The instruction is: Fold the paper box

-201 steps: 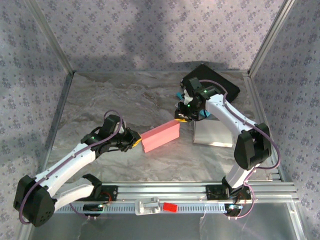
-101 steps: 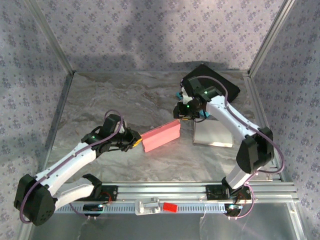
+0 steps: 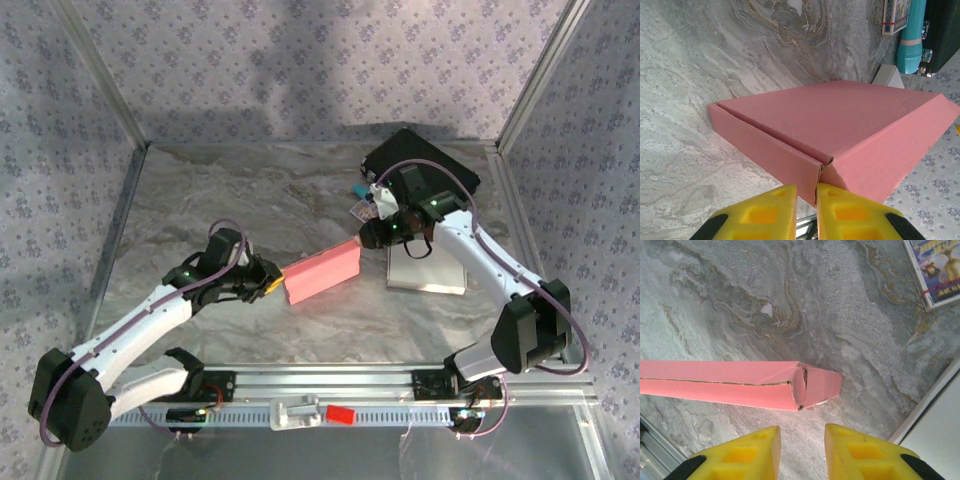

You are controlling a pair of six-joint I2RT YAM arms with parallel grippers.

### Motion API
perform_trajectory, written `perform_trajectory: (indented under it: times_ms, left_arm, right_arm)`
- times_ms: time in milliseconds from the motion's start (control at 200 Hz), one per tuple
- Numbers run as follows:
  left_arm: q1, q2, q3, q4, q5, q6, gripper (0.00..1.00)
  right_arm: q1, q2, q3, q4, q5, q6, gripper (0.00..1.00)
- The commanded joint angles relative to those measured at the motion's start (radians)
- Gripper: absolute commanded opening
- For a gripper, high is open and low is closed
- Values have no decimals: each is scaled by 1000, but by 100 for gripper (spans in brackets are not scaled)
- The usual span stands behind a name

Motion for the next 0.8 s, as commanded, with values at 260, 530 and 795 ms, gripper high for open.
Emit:
perform_trajectory:
  times_ms: [260,530,795]
  left_arm:
    - [4,25,14,-71,-10,23,17]
    - [7,24,16,-76,-8,25,17]
    - [10,19,14,-75,-7,26,17]
  right_arm:
    - [17,71,49,1,-35,-99,29]
    - [28,92,65,6,-36,-96,24]
    - [43,97,55,7,-5,-91,18]
